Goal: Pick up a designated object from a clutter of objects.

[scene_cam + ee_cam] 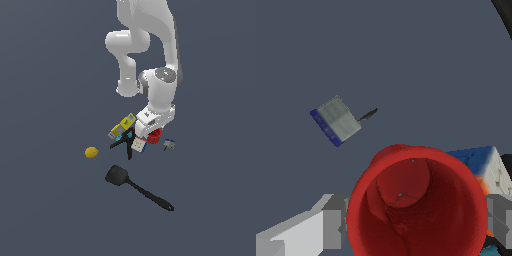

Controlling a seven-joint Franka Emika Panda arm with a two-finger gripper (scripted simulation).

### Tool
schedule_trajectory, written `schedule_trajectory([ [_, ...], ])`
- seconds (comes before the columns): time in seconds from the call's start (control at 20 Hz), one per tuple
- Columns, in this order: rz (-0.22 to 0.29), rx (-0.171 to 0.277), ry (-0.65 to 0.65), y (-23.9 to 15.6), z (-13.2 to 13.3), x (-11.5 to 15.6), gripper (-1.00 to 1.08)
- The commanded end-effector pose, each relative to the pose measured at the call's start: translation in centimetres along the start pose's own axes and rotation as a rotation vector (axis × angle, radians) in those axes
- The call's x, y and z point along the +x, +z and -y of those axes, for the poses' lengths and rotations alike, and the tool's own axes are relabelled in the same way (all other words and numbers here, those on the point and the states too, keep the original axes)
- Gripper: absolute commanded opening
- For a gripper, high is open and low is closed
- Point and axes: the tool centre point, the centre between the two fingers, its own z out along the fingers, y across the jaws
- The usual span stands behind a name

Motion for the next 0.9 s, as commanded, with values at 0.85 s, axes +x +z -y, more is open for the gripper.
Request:
schedule_trajectory([
  [0.85, 0.021, 0.011, 0.01, -14.3, -16.5, -4.0, -1.0],
])
